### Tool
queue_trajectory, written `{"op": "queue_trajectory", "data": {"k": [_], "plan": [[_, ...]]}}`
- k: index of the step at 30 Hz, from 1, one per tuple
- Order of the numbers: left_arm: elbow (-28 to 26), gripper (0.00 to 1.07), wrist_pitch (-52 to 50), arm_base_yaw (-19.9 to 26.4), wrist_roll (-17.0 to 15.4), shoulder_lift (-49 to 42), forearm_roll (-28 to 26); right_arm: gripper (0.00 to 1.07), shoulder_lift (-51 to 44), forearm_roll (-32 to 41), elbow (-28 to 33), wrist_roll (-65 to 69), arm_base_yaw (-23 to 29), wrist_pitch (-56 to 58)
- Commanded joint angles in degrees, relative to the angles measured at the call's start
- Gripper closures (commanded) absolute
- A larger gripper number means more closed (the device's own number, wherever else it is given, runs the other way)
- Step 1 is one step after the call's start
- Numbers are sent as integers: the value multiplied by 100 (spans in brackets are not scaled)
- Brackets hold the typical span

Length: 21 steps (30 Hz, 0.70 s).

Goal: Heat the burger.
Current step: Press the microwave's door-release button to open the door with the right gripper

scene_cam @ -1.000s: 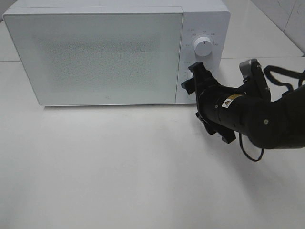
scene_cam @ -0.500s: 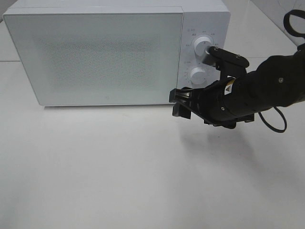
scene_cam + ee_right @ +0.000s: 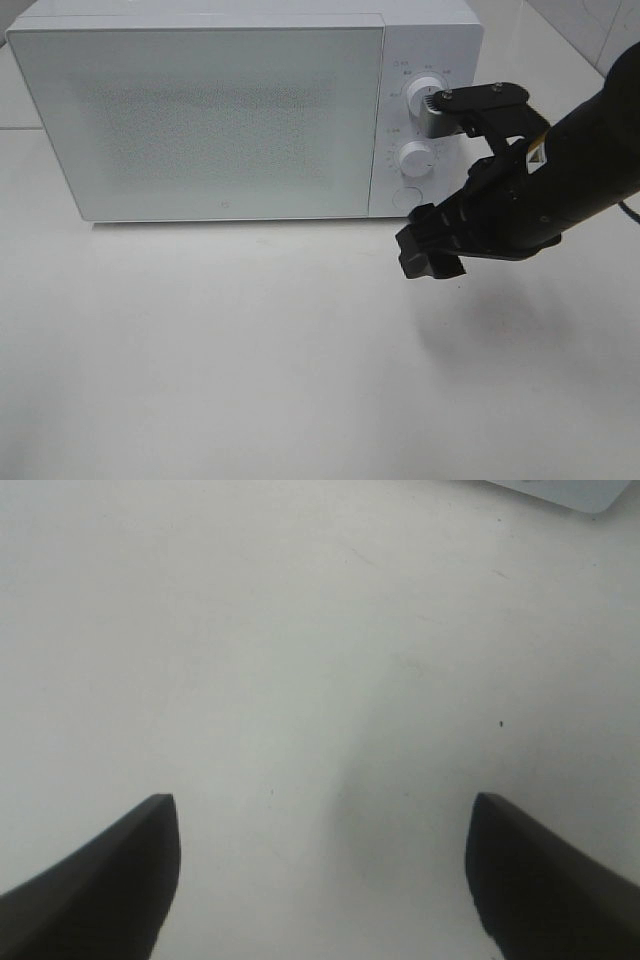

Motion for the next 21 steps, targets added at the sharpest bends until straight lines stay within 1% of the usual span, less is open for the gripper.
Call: {"op": "queue_trajectory", "data": {"k": [1,2,4,5,7,9,10,11,13,15,16,17,19,21], "plan": [[23,20,-11,-23,0,-115,-17,31,-544,-40,-40,-252,-6,670],[23,20,-11,-23,0,-115,-17,31,-544,-40,-40,-252,-6,670],[23,20,-11,-23,0,-115,-17,31,-945,-40,-40,-252,-6,1014],[23,20,-11,-23,0,-115,-17,31,-945,-40,-40,-252,-6,1014],[23,20,-11,-23,0,-115,-17,31,-1346,-40,-40,-252,-6,1352],[23,20,-11,-23,0,-115,-17,31,-1490,-40,-40,-252,-6,1473],[23,20,-11,-23,0,-115,-17,31,-1748,-34,-40,-252,-6,1713],[23,20,-11,-23,0,-115,-17,31,-1748,-34,-40,-252,-6,1713],[23,20,-11,-23,0,-115,-17,31,-2114,-34,-34,-252,-6,2023],[23,20,-11,-23,0,-115,-17,31,-2240,-34,-34,-252,-6,2120],[23,20,-11,-23,0,-115,-17,31,-2504,-34,-34,-252,-6,2332],[23,20,-11,-23,0,-115,-17,31,-2504,-34,-34,-252,-6,2332],[23,20,-11,-23,0,-115,-17,31,-2876,-40,-34,-258,-6,2555],[23,20,-11,-23,0,-115,-17,31,-3025,-57,-34,-258,-11,2624]]}}
